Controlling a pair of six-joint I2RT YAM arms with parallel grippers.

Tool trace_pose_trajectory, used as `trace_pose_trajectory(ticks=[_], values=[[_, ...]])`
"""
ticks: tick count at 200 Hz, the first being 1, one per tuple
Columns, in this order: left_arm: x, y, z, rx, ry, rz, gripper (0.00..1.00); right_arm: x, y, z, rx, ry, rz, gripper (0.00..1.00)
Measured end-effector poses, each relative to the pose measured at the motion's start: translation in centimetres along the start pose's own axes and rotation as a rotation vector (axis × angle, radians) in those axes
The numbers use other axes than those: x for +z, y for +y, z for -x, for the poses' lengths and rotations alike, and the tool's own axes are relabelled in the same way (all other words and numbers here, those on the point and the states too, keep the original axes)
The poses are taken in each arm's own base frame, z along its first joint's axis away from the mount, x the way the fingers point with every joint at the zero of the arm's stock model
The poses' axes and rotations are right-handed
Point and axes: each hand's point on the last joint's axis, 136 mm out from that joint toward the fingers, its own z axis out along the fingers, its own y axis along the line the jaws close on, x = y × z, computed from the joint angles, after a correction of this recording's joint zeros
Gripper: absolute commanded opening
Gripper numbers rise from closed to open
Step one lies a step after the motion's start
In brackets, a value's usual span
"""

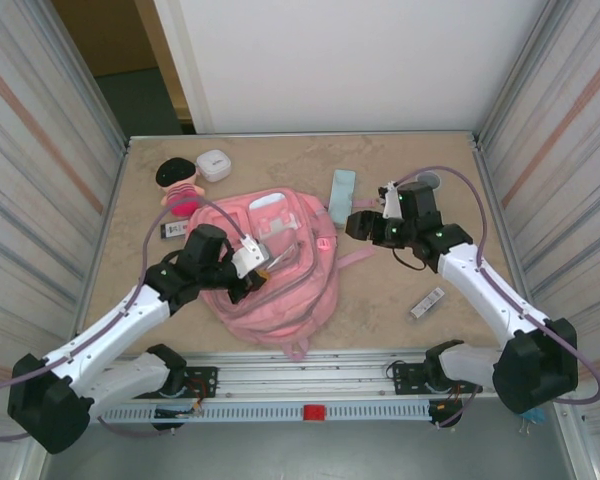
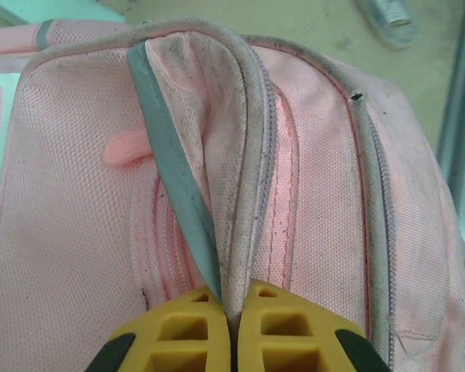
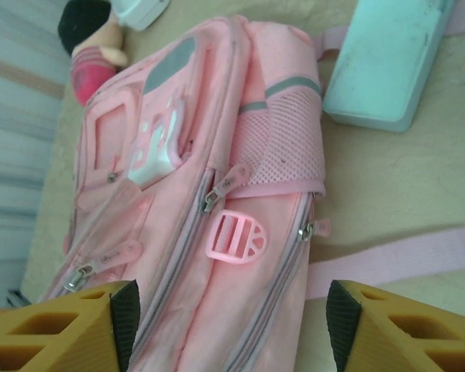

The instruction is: Pack books, pencil case, and school supplies into a backpack

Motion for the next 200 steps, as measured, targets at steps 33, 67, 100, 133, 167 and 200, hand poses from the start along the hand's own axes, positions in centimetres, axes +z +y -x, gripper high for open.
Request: trace_pose_trajectory(ticks=[33, 67, 100, 133, 167, 200], values=[[-0.4, -0.4, 0.3, -0.002, -0.039, -0.042, 0.0, -0.2, 0.3, -1.0, -0.136, 0.048, 0.019, 0.67], [-0.6, -0.5, 0.1, 0.041, -0.034, -0.044, 0.0, 0.2, -0.1, 0.2, -0.168, 0.08, -0.008, 0.67], [-0.6, -0.9, -0.8, 0.115, -0.001, -0.061, 0.0, 1.3, -0.4, 1.0, -0.162, 0.108, -0.026, 0.67], [-1.1, -1.3, -1.4, 0.222, 0.041, -0.084, 0.0, 1.6, -1.5, 1.2, -0.15, 0.12, -0.086, 0.67], [-1.5, -1.7, -2.1, 0.323, 0.075, -0.104, 0.0, 1.2, -2.3, 2.4, -0.14, 0.091, -0.137, 0.67], [-1.6, -1.8, -2.6, 0.372, 0.091, -0.114, 0.0, 0.8, -3.5, 2.8, -0.102, 0.077, -0.173, 0.67]])
